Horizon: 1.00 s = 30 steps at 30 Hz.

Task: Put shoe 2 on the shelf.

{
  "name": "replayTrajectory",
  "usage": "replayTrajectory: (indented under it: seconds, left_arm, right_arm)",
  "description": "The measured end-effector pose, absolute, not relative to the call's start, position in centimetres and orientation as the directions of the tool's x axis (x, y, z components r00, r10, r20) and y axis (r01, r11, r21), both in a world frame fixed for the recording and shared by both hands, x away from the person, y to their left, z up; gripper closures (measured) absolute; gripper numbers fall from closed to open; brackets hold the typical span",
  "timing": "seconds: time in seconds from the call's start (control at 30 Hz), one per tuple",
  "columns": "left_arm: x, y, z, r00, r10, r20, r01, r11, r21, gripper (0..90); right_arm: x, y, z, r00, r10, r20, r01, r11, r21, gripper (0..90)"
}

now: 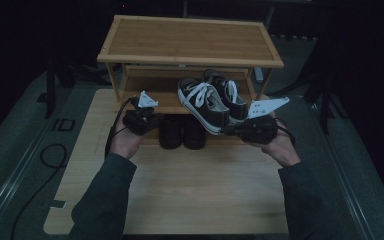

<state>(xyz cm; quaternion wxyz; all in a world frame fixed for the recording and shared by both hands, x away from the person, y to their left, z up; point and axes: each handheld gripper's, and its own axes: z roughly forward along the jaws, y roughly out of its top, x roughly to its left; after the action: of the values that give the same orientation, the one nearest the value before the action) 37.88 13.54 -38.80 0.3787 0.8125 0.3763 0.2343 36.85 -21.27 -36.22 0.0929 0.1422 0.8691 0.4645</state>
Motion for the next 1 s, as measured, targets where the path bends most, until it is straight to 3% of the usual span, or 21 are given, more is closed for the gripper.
replayTrajectory:
  seconds: [1.0]
  left_arm:
    - [42.5,14.1,-38.0,0.546,0.832,0.102,0.486,-0.413,0.770,89.6]
  right_arm:
    - [37.4,-22.4,-38.5,-0.946,0.324,0.014,0.189,0.516,0.836,89.9]
